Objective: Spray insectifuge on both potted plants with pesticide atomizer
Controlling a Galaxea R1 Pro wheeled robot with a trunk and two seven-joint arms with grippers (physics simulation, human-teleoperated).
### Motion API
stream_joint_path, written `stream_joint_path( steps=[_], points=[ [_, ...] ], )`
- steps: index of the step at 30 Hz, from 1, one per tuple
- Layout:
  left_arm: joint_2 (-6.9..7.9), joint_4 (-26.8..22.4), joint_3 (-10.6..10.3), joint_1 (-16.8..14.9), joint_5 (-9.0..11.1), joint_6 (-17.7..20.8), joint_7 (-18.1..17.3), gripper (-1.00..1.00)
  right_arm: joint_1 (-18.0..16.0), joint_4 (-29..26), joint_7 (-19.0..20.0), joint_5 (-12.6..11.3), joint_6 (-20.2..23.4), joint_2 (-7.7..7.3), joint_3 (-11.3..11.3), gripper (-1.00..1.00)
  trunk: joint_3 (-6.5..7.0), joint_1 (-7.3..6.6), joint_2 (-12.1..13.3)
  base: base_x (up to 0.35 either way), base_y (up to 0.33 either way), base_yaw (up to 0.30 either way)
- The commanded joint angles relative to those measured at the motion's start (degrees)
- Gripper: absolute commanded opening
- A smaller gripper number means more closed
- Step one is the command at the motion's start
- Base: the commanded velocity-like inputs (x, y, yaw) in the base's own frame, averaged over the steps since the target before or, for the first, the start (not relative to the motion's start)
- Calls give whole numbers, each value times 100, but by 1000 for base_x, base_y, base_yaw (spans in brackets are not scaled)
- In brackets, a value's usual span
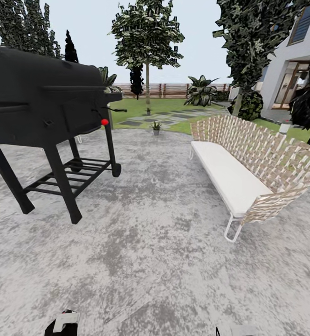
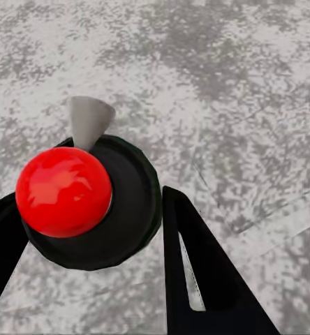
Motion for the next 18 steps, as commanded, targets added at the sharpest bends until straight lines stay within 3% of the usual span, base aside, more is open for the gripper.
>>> stream_joint_path(
  steps=[1,18],
  points=[
    [-3,4,49,-4,-60,-20,-17,-100,-4,6,-33,61,-12,0,-27,100,-5,2,-2,340,0,0],
    [-3,4,42,-4,-62,-20,-17,-100,-5,6,-33,61,-12,0,-27,100,-5,2,-2,340,0,0]
  ],
)
